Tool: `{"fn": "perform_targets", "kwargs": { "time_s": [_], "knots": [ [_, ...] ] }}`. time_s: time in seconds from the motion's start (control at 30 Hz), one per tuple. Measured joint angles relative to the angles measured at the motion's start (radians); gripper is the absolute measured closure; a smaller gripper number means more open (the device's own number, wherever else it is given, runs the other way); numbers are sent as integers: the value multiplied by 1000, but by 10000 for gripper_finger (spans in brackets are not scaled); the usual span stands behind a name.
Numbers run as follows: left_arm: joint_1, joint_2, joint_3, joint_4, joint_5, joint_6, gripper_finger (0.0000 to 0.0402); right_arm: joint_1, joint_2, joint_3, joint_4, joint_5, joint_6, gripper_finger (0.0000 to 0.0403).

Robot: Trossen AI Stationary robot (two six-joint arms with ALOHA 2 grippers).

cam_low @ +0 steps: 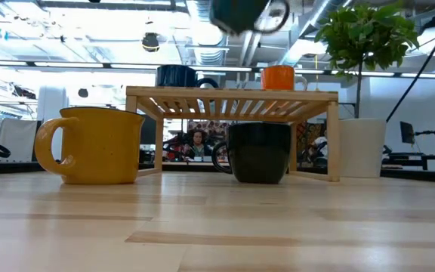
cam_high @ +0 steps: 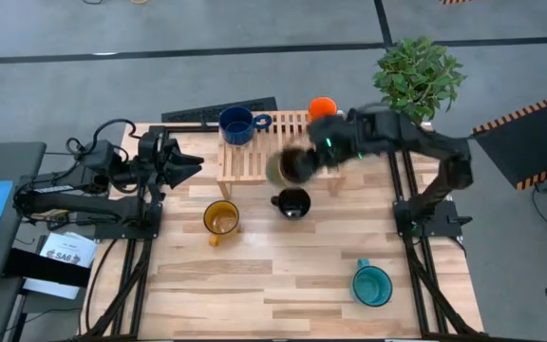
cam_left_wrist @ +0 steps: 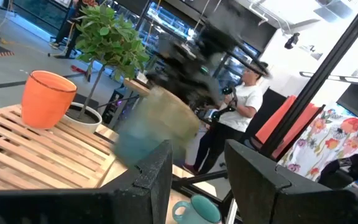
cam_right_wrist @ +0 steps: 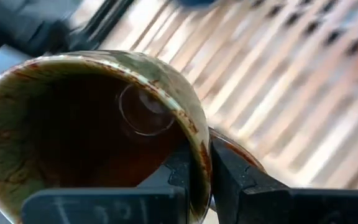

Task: Place coffee mugs
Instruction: Put the brown mug on the shelf

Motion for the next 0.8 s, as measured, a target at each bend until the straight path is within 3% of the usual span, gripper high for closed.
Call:
{"fn": "perform_targets", "kwargs": {
  "time_s": [0.3,0.63,0.8],
  "knots": [
    [0,0,0,6,61,-20,270,-241,149,66,-108,14,-57,345],
    [0,-1,0,5,71,-34,270,-287,228,73,-170,-105,-56,345],
    [0,-1,0,4,71,-35,270,-291,244,74,-150,-106,-56,345]
  ]
}}
